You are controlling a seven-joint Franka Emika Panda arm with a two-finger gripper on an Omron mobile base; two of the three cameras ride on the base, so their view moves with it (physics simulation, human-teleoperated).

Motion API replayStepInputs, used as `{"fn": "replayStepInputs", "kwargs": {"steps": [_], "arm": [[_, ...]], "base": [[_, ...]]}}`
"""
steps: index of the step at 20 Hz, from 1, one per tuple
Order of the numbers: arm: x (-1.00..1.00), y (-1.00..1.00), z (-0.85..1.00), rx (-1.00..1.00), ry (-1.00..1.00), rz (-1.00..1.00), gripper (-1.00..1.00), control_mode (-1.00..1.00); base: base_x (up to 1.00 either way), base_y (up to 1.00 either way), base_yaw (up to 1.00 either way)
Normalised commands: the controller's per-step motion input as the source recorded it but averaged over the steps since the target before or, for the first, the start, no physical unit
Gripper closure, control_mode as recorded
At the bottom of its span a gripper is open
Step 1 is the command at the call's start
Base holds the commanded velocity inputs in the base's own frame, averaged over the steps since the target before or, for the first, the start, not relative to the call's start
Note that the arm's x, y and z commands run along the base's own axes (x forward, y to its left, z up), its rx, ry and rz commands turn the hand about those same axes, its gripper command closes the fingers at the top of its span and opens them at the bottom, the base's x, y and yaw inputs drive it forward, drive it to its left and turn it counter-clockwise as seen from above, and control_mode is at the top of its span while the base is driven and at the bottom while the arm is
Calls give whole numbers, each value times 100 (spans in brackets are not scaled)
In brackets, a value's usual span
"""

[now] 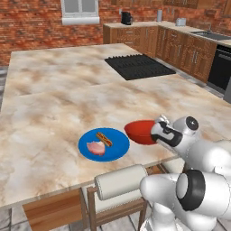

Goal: Take the smaller bowl and place it next to the appetizer plate on the dining counter , and place the larger bowl next to the plate with cooked food.

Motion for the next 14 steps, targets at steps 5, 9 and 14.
{"fn": "replayStepInputs", "kwargs": {"steps": [5, 9, 14], "arm": [[14, 0, -37, -2, -13, 0, 100, -100], [18, 0, -21, 0, -4, 0, 100, -100], [24, 0, -17, 0, 0, 0, 100, -100]], "base": [[0, 0, 0], [0, 0, 0], [0, 0, 0]]}}
